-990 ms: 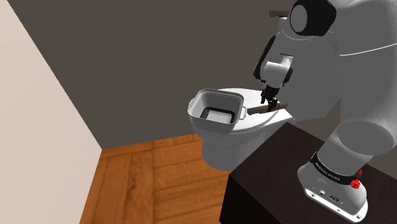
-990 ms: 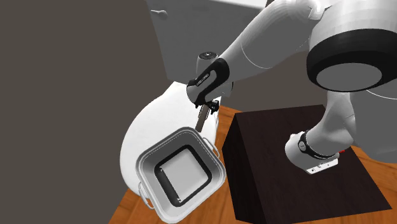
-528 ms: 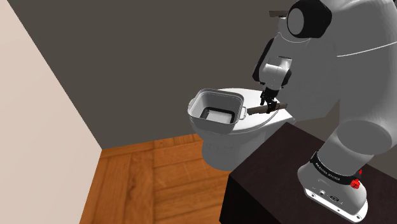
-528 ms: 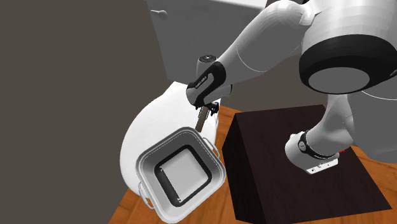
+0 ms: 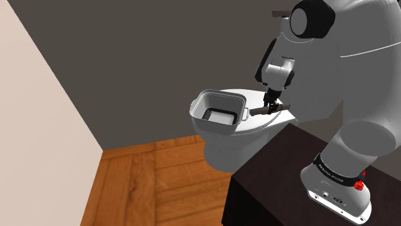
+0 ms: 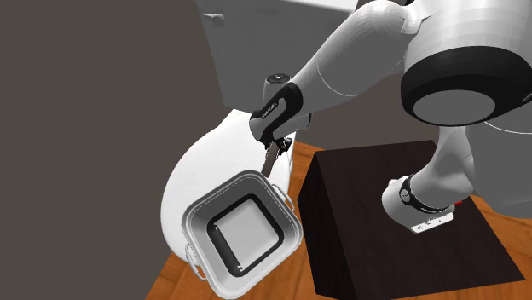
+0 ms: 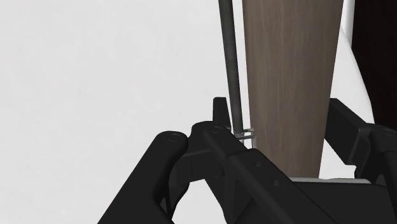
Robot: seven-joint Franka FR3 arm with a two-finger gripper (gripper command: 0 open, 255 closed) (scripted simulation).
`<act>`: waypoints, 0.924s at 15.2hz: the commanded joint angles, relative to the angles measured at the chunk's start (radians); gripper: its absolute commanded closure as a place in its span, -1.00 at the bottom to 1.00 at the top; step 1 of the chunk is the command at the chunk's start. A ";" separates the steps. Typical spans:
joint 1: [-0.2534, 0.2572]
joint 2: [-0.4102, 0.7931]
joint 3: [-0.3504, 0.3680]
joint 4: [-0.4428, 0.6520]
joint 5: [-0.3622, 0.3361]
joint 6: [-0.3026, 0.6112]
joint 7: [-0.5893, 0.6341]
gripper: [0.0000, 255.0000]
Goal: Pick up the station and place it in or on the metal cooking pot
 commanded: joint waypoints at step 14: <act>0.089 -0.132 -0.116 -0.043 -0.137 -0.073 0.101 1.00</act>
